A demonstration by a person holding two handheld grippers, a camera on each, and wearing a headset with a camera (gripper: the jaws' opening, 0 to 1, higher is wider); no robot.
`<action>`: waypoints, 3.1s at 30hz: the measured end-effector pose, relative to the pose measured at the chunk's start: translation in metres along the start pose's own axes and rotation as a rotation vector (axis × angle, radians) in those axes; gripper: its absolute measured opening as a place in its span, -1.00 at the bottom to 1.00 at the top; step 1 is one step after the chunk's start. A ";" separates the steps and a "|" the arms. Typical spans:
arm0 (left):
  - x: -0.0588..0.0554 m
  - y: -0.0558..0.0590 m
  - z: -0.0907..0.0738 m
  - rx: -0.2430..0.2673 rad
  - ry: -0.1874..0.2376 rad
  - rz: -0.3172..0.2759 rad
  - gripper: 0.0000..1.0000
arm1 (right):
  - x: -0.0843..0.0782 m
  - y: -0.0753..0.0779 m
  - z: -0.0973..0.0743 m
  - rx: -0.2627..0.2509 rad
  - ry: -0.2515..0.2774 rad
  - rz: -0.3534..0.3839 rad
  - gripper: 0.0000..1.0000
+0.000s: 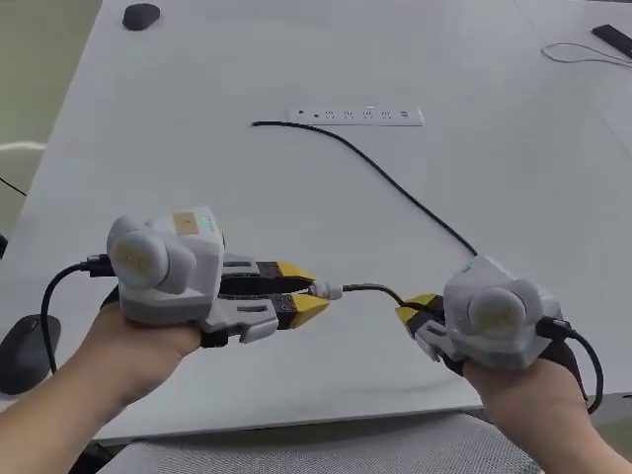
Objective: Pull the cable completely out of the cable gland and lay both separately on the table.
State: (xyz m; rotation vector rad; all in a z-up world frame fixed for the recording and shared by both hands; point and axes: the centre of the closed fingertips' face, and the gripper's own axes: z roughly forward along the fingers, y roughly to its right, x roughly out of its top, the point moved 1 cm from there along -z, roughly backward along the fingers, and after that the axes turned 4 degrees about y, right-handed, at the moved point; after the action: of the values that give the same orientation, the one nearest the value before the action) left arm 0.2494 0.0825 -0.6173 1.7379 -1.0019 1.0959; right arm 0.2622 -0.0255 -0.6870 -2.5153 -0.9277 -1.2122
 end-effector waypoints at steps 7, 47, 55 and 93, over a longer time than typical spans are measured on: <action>0.004 -0.004 0.000 0.006 0.010 -0.002 -0.70 | 0.005 0.003 -0.006 -0.008 0.033 -0.056 -1.00; -0.005 0.004 0.002 -0.015 -0.012 -0.016 -0.70 | 0.071 -0.067 -0.012 0.145 0.135 -0.421 -0.87; -0.008 0.003 0.002 -0.003 -0.009 -0.030 -0.70 | 0.069 -0.068 -0.011 0.140 0.133 -0.439 -0.96; -0.003 0.001 0.003 0.005 -0.004 -0.025 -0.70 | 0.046 -0.042 -0.002 0.101 0.073 -0.189 -1.00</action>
State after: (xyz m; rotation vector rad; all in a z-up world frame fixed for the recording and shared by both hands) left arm 0.2482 0.0796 -0.6212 1.7533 -0.9777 1.0802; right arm 0.2564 0.0272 -0.6549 -2.3321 -1.1985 -1.2658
